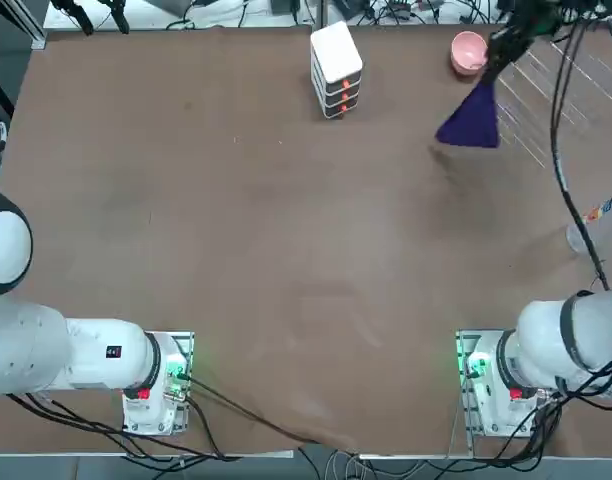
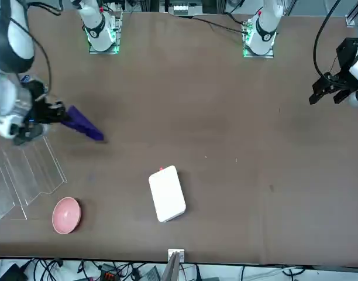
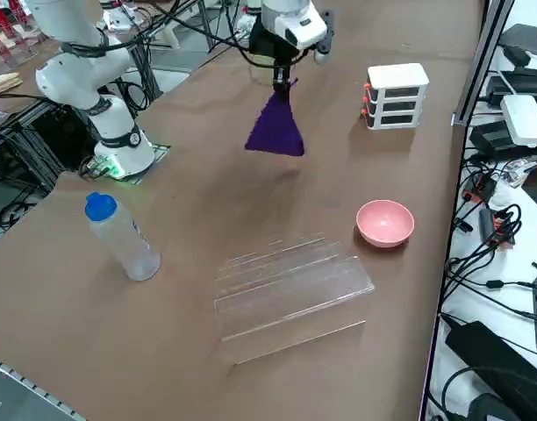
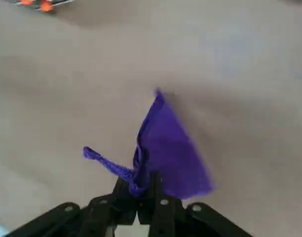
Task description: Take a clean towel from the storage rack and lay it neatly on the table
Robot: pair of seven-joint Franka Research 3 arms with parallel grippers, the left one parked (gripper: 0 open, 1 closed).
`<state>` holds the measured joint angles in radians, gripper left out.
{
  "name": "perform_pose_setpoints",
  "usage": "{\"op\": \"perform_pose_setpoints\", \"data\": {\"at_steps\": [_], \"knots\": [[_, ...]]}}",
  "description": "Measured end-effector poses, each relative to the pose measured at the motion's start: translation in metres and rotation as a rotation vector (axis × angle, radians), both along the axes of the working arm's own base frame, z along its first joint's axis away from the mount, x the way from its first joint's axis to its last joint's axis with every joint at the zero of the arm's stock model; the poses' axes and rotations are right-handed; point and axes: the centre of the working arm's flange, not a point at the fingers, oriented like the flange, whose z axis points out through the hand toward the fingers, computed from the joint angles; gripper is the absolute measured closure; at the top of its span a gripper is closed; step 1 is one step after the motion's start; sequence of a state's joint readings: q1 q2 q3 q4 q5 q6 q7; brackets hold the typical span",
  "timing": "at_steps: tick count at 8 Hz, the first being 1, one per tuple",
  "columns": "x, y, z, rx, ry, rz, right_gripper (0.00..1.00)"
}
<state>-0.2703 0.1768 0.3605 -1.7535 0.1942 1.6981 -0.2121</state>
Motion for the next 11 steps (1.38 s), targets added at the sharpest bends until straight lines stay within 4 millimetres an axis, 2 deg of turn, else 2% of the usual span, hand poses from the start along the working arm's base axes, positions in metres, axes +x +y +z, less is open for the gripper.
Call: {"op": "perform_pose_setpoints", "data": {"at_steps": [2,3,4,5,6,8,9,10,11], "knots": [[-0.015,0.060,-0.014,0.018,0.044,-0.004,0.96],[-0.019,0.078,-0.022,0.041,0.042,-0.024,0.96],[-0.018,0.076,-0.035,0.058,0.037,-0.066,0.96],[-0.014,0.054,-0.060,0.059,0.034,-0.131,0.96],[-0.007,0.013,-0.096,0.060,0.038,-0.218,0.96],[0.004,-0.085,-0.160,0.078,0.004,-0.357,0.96],[0.003,-0.128,-0.181,0.085,-0.020,-0.397,0.96],[0.000,-0.160,-0.197,0.081,-0.040,-0.406,0.96],[-0.004,-0.180,-0.208,0.065,-0.056,-0.406,0.96]]}}
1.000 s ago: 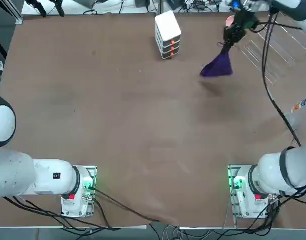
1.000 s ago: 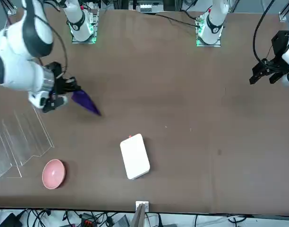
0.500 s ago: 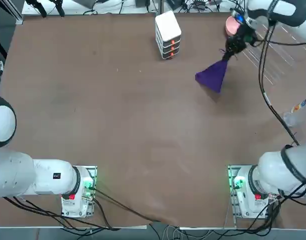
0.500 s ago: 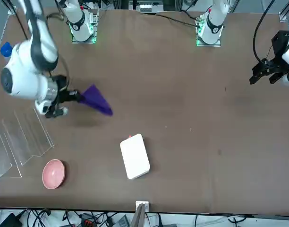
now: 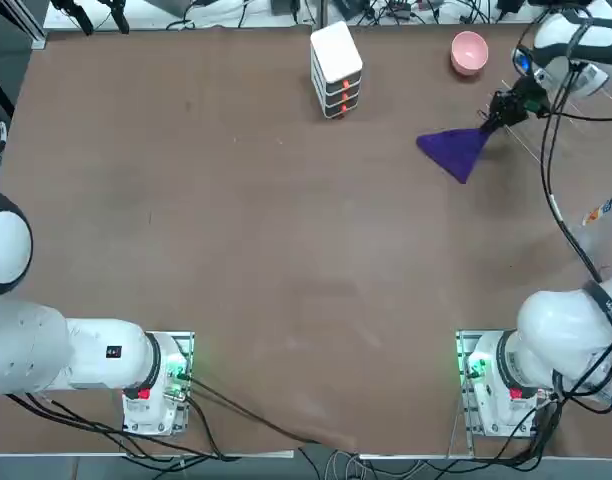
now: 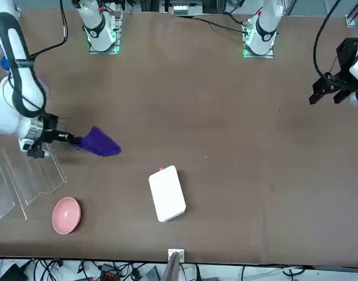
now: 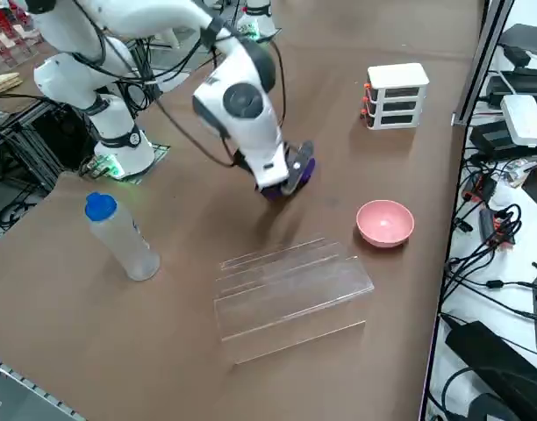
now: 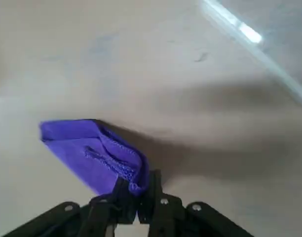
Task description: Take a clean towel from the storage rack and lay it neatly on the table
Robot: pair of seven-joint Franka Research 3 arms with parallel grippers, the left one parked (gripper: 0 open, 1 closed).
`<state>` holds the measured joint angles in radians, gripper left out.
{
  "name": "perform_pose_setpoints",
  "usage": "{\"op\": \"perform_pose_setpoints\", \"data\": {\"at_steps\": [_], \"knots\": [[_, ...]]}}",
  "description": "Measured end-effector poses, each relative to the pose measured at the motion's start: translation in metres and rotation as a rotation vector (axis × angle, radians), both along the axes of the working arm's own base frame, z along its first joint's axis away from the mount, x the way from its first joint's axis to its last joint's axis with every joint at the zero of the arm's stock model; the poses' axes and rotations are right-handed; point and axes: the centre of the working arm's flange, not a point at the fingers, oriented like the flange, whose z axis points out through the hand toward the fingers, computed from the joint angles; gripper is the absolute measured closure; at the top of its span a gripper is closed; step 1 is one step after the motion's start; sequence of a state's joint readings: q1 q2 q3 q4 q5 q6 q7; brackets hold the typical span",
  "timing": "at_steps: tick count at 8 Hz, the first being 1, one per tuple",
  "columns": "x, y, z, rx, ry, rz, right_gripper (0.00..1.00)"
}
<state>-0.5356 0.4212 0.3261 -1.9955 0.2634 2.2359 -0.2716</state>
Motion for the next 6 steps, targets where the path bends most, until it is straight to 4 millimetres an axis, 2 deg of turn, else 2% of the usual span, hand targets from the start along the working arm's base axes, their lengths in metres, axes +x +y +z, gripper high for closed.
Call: {"op": "perform_pose_setpoints", "data": {"at_steps": [2,3,4,6], "knots": [[0.001,-0.009,-0.009,-0.026,-0.034,-0.011,0.96],[0.002,-0.009,-0.013,-0.030,-0.043,-0.015,0.87],[0.003,-0.010,-0.020,-0.040,-0.050,-0.013,0.83],[0.005,-0.019,-0.023,-0.099,-0.073,0.018,0.51]]}}
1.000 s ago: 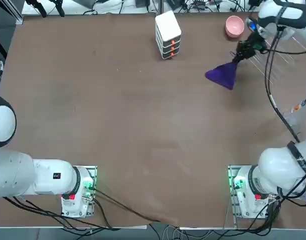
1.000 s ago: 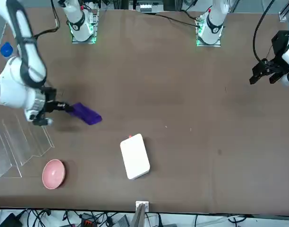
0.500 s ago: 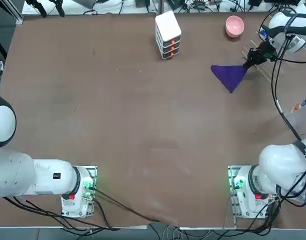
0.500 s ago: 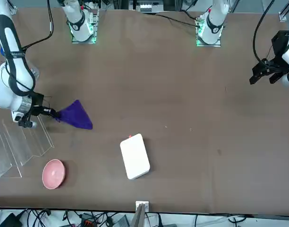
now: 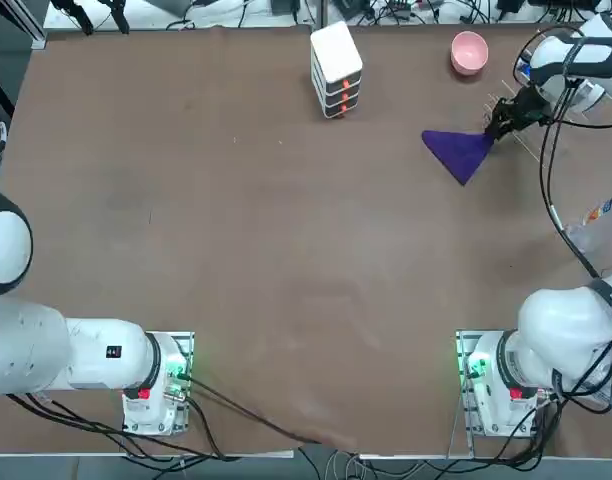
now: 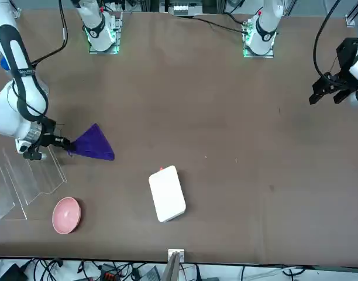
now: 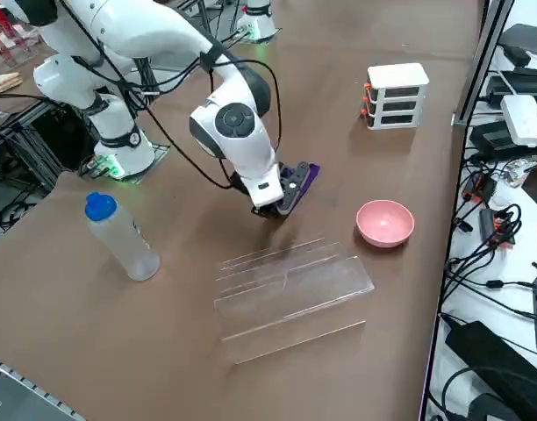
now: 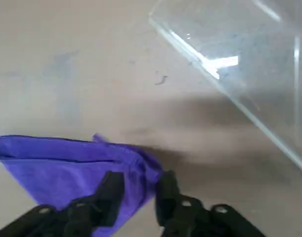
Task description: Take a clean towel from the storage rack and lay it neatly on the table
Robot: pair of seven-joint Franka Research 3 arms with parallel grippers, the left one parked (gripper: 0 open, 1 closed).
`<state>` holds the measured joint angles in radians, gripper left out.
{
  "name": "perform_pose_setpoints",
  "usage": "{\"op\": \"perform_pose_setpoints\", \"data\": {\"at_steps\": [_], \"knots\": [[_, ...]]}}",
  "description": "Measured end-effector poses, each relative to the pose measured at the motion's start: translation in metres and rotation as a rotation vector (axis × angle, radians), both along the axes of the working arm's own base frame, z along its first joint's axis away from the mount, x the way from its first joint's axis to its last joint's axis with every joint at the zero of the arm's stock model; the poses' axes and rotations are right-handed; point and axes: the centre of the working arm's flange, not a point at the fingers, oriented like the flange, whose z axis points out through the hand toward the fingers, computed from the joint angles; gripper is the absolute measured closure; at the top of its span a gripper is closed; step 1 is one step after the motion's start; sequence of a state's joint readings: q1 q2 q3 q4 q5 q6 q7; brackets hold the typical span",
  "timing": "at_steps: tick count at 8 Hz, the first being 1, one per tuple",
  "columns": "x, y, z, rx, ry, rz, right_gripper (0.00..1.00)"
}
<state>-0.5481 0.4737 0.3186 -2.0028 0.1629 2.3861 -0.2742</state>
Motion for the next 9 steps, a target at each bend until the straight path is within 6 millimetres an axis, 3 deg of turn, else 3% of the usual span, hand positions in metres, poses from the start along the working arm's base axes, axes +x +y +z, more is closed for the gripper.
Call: {"op": "perform_pose_setpoints", "data": {"at_steps": [2,3,4,6,7,9], "knots": [[0.005,-0.021,0.009,-0.052,-0.026,0.003,0.12],[0.007,-0.027,0.012,-0.064,-0.034,0.002,0.00],[0.010,-0.024,0.016,-0.067,-0.041,0.006,0.01],[0.020,0.019,0.021,-0.071,-0.038,0.011,0.10],[0.020,0.038,0.016,-0.082,-0.046,-0.004,0.11],[0.003,0.046,-0.010,-0.107,-0.080,-0.042,0.11]]}}
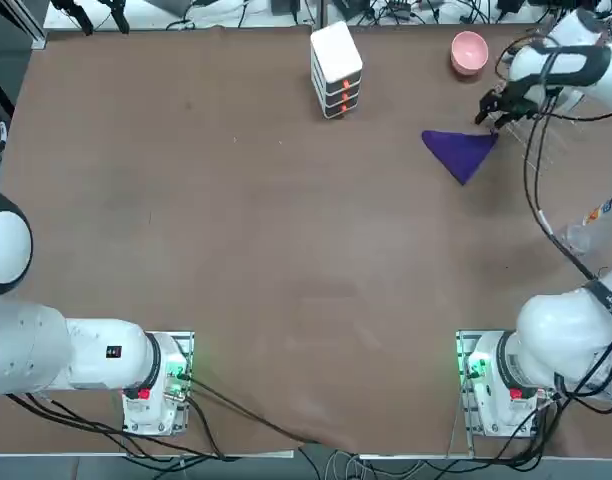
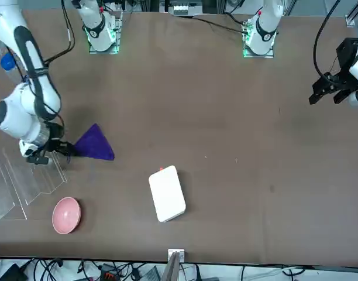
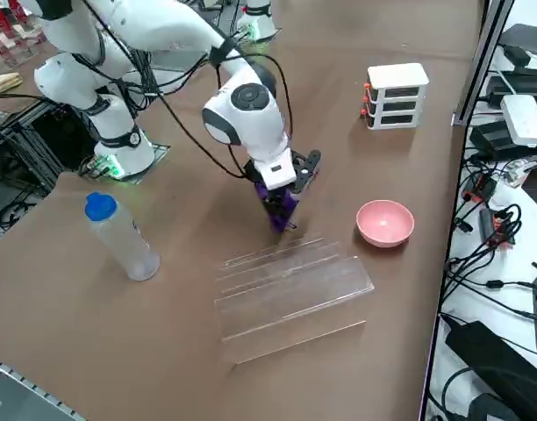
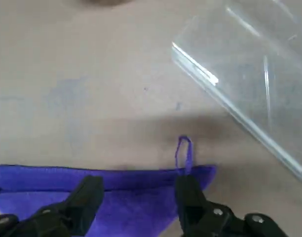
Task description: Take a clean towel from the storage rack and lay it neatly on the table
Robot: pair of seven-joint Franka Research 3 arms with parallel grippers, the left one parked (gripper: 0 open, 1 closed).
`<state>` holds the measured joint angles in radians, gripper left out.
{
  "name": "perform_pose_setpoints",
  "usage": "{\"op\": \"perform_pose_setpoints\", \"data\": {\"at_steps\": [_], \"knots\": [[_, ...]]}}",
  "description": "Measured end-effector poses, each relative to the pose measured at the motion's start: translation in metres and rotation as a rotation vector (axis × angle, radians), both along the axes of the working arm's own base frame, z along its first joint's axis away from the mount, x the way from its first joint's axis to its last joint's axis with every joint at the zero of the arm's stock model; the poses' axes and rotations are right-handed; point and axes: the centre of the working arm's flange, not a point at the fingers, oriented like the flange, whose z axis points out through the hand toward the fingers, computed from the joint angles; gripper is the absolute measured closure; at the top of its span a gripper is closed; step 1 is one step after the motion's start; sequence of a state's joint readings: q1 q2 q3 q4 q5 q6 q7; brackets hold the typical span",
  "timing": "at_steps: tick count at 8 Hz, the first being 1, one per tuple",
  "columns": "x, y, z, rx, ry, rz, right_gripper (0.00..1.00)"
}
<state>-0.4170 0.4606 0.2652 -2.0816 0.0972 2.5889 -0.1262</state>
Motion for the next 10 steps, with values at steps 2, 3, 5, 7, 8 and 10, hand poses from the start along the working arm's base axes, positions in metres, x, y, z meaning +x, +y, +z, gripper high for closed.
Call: {"op": "perform_pose_setpoints", "data": {"at_steps": [2,3,5,7,8,10], "knots": [[-0.010,-0.011,-0.010,-0.013,-0.006,-0.022,0.12],[-0.011,-0.016,-0.008,-0.019,-0.012,-0.030,0.11],[-0.011,-0.021,-0.008,-0.024,-0.014,-0.037,0.15],[-0.011,-0.019,-0.008,-0.026,-0.013,-0.030,0.37],[-0.011,-0.019,-0.008,-0.027,-0.014,-0.029,0.45],[-0.012,-0.021,-0.008,-0.029,-0.014,-0.029,0.46]]}}
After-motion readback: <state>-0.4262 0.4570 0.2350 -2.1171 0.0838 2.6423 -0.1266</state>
